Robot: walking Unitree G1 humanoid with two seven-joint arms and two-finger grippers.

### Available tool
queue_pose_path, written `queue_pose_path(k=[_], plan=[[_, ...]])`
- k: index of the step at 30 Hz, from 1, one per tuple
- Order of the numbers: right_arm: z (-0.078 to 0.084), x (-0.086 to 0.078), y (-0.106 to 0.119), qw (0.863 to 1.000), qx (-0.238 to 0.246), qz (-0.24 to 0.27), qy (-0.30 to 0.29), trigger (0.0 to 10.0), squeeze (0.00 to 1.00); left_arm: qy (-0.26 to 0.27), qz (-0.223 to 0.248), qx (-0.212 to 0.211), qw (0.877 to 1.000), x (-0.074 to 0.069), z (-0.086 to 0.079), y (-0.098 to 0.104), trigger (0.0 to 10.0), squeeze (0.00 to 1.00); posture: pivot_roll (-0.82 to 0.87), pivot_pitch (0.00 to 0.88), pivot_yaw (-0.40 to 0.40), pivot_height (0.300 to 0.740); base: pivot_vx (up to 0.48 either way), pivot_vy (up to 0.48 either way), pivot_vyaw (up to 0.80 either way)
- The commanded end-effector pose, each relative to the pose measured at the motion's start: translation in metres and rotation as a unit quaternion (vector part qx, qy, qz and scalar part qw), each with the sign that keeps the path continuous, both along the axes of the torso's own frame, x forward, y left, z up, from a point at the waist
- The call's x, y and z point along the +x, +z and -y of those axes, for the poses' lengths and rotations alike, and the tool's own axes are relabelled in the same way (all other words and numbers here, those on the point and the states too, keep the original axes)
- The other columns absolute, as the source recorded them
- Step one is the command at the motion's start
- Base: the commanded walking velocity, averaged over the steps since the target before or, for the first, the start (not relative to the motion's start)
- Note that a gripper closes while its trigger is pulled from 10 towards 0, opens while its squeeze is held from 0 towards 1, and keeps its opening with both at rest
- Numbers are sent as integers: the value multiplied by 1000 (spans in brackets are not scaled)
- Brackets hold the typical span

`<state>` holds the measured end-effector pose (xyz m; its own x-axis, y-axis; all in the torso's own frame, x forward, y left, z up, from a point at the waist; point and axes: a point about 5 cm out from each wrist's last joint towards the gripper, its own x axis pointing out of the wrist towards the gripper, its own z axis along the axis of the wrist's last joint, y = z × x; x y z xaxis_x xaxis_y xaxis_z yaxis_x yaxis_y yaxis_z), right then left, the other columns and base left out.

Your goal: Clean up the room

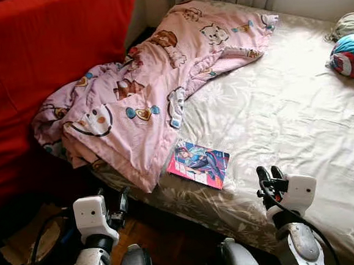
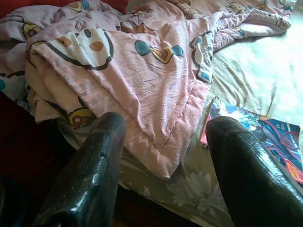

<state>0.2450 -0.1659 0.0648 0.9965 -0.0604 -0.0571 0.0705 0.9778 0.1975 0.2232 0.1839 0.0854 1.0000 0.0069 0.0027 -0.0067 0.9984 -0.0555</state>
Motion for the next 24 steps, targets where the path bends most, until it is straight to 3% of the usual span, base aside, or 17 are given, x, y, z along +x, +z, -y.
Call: queue_pose_path(k=[1, 16, 24], plan=[[0, -5, -7, 1000, 6, -13, -1, 10000, 0, -5, -16, 6, 1000, -3, 0, -5, 10000, 0, 21, 192, -39, 652, 0, 0, 0], [-1, -7, -13, 999, 2, -37, 11, 10000, 0, -6, -21, 6, 1000, -4, 1, -6, 10000, 0, 23, 205, -40, 642, 0, 0, 0], [-1, -7, -12, 1000, 5, -24, 13, 10000, 0, -4, -23, 6, 1000, -4, 0, -7, 10000, 0, 25, 220, -41, 632, 0, 0, 0]])
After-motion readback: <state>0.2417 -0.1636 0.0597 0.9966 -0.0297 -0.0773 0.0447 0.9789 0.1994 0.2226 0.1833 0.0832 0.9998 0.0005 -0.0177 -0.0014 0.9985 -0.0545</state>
